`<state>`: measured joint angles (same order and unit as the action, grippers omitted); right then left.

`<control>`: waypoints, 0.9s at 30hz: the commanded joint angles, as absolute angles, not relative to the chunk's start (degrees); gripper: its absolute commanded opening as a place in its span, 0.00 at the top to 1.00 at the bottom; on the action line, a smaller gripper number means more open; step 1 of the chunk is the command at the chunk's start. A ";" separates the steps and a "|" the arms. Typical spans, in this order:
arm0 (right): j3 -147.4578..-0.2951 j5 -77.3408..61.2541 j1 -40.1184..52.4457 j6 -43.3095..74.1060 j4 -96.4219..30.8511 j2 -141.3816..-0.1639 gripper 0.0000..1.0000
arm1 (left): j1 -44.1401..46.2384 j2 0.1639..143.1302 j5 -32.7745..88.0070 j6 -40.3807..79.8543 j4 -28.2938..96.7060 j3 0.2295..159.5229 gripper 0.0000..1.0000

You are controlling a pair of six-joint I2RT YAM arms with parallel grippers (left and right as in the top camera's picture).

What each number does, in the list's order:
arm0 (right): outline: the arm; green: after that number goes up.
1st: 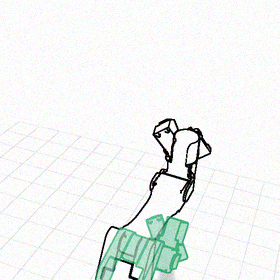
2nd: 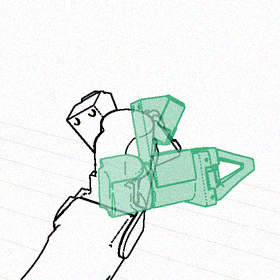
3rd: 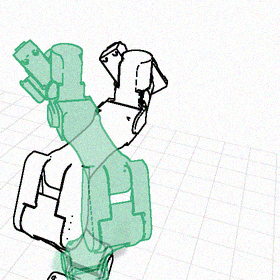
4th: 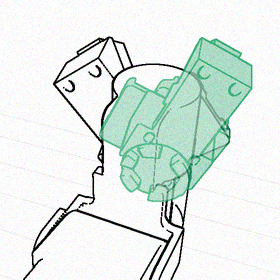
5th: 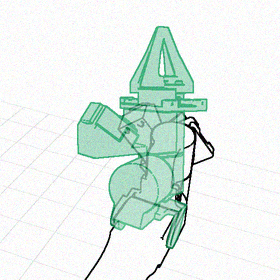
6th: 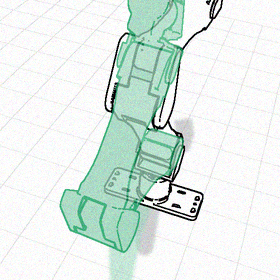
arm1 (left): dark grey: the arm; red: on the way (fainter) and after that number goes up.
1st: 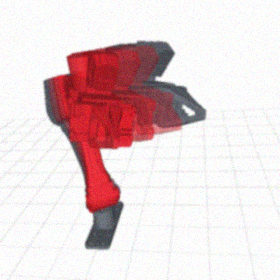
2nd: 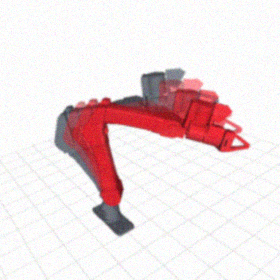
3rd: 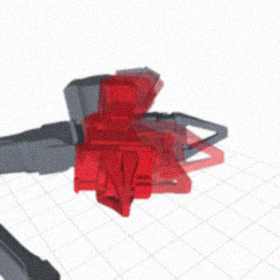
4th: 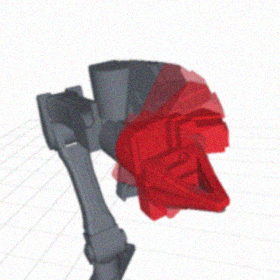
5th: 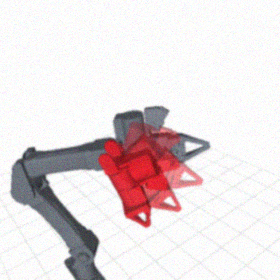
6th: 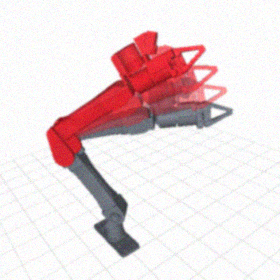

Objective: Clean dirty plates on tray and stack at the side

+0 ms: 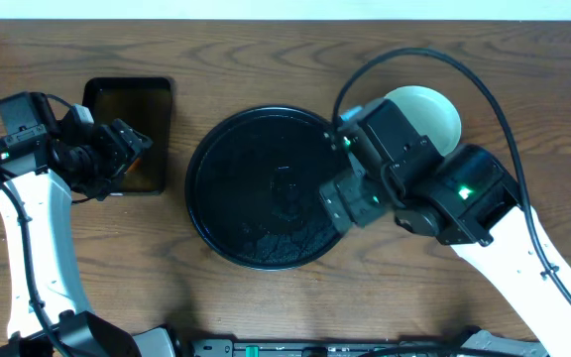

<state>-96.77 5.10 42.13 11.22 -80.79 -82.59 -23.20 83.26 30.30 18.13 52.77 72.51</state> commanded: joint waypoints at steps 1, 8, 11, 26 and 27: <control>-96.66 4.19 42.52 10.63 -85.62 -82.35 0.01 | -23.44 83.48 30.83 17.82 53.08 72.34 0.16; -96.66 4.21 42.52 10.63 -87.55 -82.50 0.01 | -23.44 83.48 30.83 17.82 53.08 72.34 0.16; -96.66 4.21 42.52 10.63 -88.36 -82.50 0.01 | -23.44 83.48 30.83 17.82 53.08 72.34 0.16; -91.98 5.67 42.35 8.67 -85.12 -81.91 0.01 | -23.44 83.48 30.83 17.82 53.08 72.34 0.16; -90.37 5.93 42.35 8.64 -83.85 -81.38 0.01 | -23.44 83.48 30.83 17.82 53.08 72.34 0.16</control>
